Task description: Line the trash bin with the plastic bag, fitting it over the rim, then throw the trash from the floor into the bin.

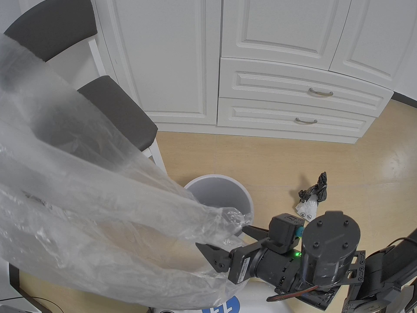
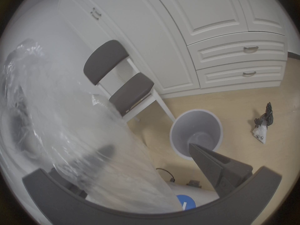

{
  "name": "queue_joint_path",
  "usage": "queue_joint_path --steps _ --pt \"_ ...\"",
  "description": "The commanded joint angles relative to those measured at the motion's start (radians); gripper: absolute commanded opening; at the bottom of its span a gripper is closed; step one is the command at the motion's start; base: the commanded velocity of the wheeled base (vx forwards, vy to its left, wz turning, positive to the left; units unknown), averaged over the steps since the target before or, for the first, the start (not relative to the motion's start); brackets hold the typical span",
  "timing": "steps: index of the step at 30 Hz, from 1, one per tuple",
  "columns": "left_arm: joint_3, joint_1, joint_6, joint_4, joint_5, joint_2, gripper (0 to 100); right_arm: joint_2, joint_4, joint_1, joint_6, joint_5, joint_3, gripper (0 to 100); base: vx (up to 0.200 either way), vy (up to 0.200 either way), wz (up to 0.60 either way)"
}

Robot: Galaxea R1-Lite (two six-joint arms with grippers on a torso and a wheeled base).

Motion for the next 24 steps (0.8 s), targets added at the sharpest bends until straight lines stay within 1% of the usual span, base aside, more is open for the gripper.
queue_joint_path --steps 1,3,4,10,13,16,18,21,24 --pt "0.002 0.003 0.0 -0.009 0.0 -0.005 0 0.035 -0.02 -0.007 0.012 -0.033 -0.032 100 0.0 0.0 0.0" --pt "0.0 0.005 0.0 -0.015 0.002 -0.005 0 0.038 -0.023 -0.024 0.006 -0.075 -0.053 100 0.0 0.0 0.0" --pt "0.0 0.005 0.0 -0.015 0.002 -0.005 0 0.035 -0.023 -0.025 0.006 -0.079 -0.056 100 0.0 0.0 0.0" --pt "0.0 0.009 0.003 -0.021 0.003 -0.011 0 0.004 -0.008 -0.041 0.001 -0.081 -0.062 100 0.0 0.0 0.0" --pt "0.002 0.011 0.0 -0.025 0.003 -0.018 0 -0.002 -0.005 -0.065 -0.024 -0.087 -0.061 100 0.0 0.0 0.0" --pt "0.003 0.011 0.002 -0.025 0.003 -0.018 0 -0.03 0.006 -0.073 -0.033 -0.087 -0.059 100 0.0 0.0 0.0" --pt "0.003 0.009 0.003 -0.028 0.002 -0.018 0 -0.064 0.06 -0.075 -0.033 -0.085 -0.062 100 0.0 0.0 0.0" --pt "0.005 0.011 0.003 -0.028 0.003 -0.018 0 -0.12 0.187 -0.075 -0.01 -0.072 -0.09 100 0.0 0.0 0.0" --pt "0.006 0.011 0.003 -0.029 0.003 -0.018 0 -0.146 0.282 -0.076 0.055 -0.055 -0.127 100 0.0 0.0 0.0"
